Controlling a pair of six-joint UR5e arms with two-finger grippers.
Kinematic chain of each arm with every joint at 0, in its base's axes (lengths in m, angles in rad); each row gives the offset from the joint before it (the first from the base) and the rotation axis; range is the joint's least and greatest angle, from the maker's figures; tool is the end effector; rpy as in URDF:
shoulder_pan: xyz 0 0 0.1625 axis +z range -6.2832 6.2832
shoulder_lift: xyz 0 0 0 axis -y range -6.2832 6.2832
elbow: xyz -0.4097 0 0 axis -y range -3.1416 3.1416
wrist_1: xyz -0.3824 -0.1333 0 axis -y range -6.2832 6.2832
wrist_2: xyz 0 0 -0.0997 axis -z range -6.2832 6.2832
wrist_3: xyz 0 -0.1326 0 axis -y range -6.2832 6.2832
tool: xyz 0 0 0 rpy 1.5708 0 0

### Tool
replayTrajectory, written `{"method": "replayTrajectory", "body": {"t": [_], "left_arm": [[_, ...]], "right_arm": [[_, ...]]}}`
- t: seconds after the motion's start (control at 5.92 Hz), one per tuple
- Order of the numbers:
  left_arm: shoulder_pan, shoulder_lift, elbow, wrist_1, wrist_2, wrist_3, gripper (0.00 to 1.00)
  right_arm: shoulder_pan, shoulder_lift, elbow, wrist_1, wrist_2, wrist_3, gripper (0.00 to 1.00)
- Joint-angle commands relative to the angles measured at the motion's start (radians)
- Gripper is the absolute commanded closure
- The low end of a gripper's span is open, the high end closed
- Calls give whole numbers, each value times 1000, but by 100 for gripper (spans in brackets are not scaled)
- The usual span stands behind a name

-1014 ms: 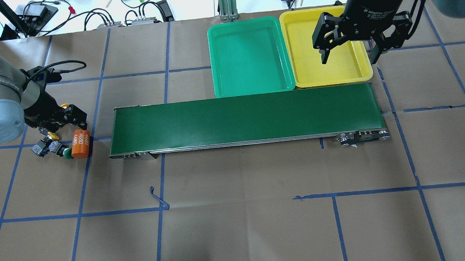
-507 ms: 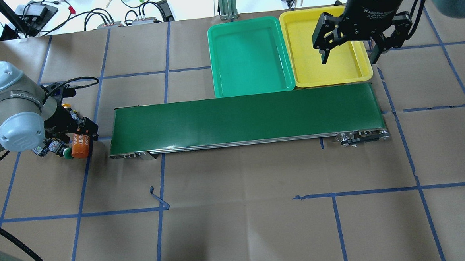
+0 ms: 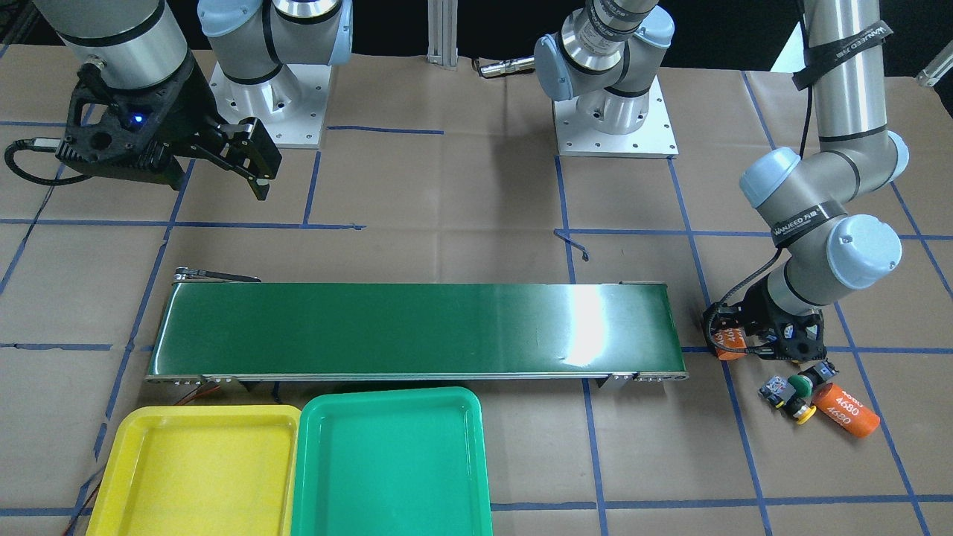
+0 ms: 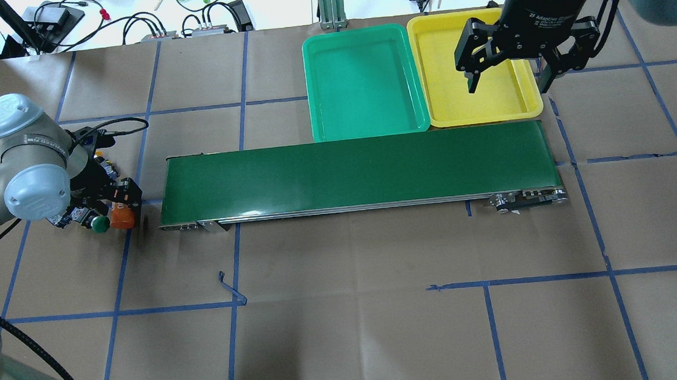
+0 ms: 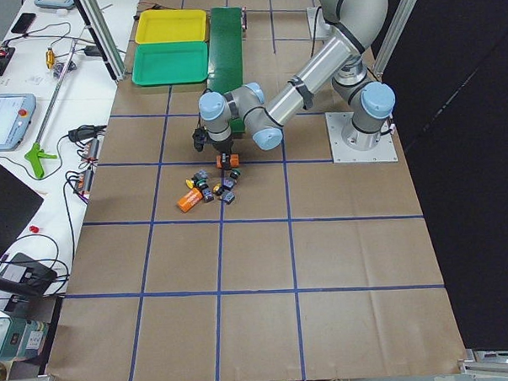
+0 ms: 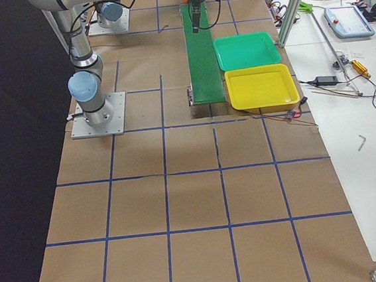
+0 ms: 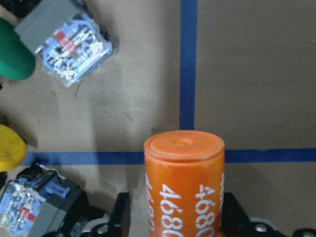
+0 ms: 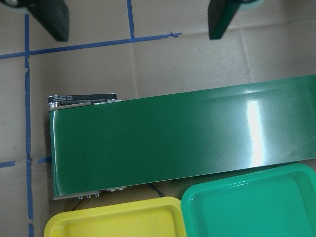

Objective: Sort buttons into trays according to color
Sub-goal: 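Carry the orange cylinder over the near end of the green conveyor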

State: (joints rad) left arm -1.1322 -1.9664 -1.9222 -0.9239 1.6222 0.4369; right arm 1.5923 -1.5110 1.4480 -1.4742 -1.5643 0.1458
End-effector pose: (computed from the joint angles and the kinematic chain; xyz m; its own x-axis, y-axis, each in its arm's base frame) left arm 0.1082 -0.5285 0.1390 -1.0000 0.0011 -0.0040 0.0006 0.9937 0.1122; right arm 0.1449 -0.4983 0.4597 -0.9923 0.1241 -0.0015 0.1240 0.9917 0.0342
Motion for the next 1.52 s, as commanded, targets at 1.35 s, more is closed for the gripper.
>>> {"method": "replayTrajectory", "body": {"t": [1.35], "left_arm": [[-283,143,144,-283,8,891,99]], "right_arm": [[113,5,32,5,3,-774,0]]}}
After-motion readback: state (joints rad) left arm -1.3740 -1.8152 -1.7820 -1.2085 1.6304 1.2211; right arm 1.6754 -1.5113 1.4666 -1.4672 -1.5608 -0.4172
